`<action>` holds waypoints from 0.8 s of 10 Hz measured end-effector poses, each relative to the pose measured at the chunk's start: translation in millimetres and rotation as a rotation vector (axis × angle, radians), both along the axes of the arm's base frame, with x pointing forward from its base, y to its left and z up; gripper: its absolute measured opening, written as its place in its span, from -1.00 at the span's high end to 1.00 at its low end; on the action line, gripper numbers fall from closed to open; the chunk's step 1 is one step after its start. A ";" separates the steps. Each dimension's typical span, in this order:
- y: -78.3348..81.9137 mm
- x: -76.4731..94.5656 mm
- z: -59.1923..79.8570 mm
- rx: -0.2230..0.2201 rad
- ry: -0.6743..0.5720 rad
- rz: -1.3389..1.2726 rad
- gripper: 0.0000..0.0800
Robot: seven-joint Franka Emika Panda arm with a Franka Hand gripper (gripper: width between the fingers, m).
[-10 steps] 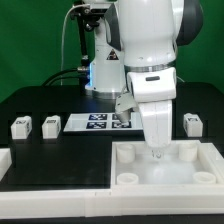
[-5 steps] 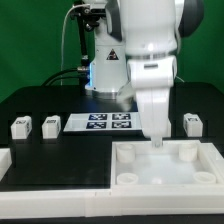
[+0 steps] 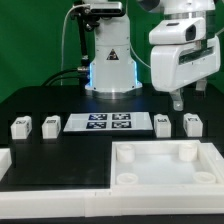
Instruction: Assemble one leg
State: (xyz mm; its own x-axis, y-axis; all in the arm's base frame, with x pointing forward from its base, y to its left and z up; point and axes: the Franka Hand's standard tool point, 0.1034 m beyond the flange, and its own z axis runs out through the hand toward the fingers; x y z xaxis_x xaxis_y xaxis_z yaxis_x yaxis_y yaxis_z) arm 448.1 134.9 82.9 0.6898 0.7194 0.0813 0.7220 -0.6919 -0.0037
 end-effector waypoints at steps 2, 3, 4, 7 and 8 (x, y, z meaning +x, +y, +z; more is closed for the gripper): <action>0.6 -0.2 -0.6 0.013 0.013 -0.162 -0.62; 5.5 -2.8 -2.0 0.024 0.031 -0.326 -0.62; 14.7 -8.2 -4.9 0.031 0.053 -0.479 -0.62; 28.6 -21.5 -20.2 0.059 0.093 -0.767 -0.62; 26.7 -23.3 -20.3 0.035 0.120 -0.732 -0.62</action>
Offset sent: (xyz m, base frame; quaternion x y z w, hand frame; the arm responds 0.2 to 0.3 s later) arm -0.0110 0.0166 -0.0109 -0.0086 -0.0462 0.3978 0.9163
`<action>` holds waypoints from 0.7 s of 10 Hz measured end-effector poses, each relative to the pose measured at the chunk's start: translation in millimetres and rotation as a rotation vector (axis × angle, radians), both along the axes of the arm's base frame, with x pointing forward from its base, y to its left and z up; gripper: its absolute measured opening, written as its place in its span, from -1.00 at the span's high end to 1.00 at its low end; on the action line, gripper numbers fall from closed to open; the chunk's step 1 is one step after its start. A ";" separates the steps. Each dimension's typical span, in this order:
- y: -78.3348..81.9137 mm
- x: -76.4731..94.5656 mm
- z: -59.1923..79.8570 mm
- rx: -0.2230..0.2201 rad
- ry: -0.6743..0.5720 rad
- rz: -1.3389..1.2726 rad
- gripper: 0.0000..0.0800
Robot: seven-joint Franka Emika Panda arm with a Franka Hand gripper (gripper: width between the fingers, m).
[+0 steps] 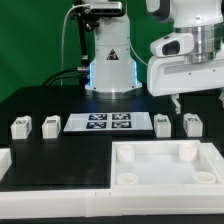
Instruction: Assemble one leg
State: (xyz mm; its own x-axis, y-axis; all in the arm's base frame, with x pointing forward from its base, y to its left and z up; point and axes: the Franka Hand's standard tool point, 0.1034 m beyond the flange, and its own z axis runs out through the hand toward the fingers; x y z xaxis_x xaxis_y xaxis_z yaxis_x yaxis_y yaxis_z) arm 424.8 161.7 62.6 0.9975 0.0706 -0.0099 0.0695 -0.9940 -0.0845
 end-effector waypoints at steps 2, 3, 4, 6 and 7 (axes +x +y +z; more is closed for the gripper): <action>-0.1 -1.0 -0.6 -0.004 0.015 0.008 -0.62; -3.4 -8.8 -0.7 -0.029 0.139 0.007 -0.62; -0.6 -10.6 0.7 -0.052 0.283 -0.015 -0.62; 4.5 -18.6 -14.8 -0.085 0.493 -0.028 -0.62; 2.6 -22.7 -19.4 -0.100 0.610 -0.022 -0.62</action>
Offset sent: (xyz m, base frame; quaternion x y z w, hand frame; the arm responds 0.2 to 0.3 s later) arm 0.0003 0.0000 0.0001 -0.0256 -0.3457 0.0817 0.9344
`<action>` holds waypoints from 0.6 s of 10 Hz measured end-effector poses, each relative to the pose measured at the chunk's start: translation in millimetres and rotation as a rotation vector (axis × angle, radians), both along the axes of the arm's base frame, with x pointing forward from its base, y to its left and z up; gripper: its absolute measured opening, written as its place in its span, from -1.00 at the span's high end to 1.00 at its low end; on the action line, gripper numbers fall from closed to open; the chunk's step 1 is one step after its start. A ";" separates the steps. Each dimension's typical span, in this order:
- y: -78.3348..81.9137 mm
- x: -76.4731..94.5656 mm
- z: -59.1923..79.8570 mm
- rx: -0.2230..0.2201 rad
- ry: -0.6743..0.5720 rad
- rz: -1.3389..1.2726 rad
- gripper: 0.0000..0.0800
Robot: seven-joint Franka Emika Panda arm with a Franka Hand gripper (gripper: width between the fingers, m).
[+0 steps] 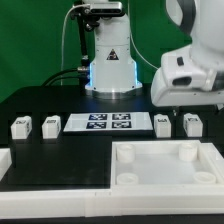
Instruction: Assemble one leg
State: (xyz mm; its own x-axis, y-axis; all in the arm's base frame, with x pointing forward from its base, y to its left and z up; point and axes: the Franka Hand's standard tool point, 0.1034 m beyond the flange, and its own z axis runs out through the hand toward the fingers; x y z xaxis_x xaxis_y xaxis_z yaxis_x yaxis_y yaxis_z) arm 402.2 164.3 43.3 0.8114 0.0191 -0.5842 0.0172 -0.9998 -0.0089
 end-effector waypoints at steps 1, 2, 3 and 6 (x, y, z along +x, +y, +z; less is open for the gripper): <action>-0.5 1.2 -5.7 -0.008 0.097 0.002 -0.62; -0.4 1.4 -8.4 -0.009 0.146 0.002 -0.62; -1.7 -1.8 -8.0 -0.015 0.228 0.009 -0.62; 6.5 -7.3 -13.3 -0.033 0.235 -0.022 -0.62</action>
Offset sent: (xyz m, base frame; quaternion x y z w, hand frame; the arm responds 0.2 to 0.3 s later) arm 0.0000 0.0000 0.0000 0.0000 0.0000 0.0000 1.0000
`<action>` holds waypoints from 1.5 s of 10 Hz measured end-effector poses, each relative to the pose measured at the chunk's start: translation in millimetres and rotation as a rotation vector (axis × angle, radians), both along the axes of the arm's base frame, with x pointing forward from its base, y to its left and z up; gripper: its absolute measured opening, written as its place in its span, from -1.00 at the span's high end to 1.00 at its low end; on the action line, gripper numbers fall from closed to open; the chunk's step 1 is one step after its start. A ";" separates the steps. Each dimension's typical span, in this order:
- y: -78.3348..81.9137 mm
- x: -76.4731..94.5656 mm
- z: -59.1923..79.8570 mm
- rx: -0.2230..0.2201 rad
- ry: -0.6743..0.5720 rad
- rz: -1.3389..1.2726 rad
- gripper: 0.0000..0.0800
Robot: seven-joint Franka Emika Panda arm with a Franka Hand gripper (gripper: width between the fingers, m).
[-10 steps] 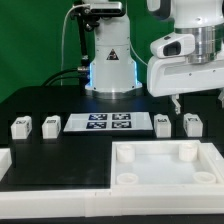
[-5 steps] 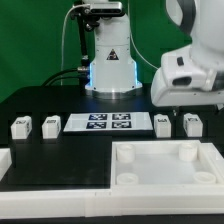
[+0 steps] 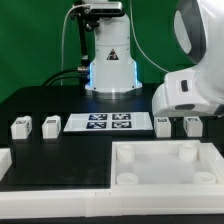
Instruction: Assemble one leg
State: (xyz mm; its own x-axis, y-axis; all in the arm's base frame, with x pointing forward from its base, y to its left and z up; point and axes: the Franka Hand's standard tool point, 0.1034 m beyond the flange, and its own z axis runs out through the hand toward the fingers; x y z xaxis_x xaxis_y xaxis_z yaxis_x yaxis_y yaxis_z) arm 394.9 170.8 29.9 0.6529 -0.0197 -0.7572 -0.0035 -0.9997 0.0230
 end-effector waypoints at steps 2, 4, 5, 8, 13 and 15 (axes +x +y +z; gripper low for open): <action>4.1 -15.6 -12.9 0.002 -0.005 0.003 -0.62; 8.2 -28.2 -20.3 -0.002 0.003 0.017 -0.62; 8.5 -29.1 -21.1 -0.003 0.005 0.019 -0.62; 8.4 -29.1 -21.2 -0.002 0.005 0.020 -0.29; 8.4 -29.1 -21.1 -0.002 0.005 0.020 0.28; 8.4 -29.1 -21.1 -0.002 0.005 0.020 0.28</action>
Offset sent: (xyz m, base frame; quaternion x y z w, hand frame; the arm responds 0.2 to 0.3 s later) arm -0.0202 0.0119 -0.0295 -0.0100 -0.0013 0.0232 0.9997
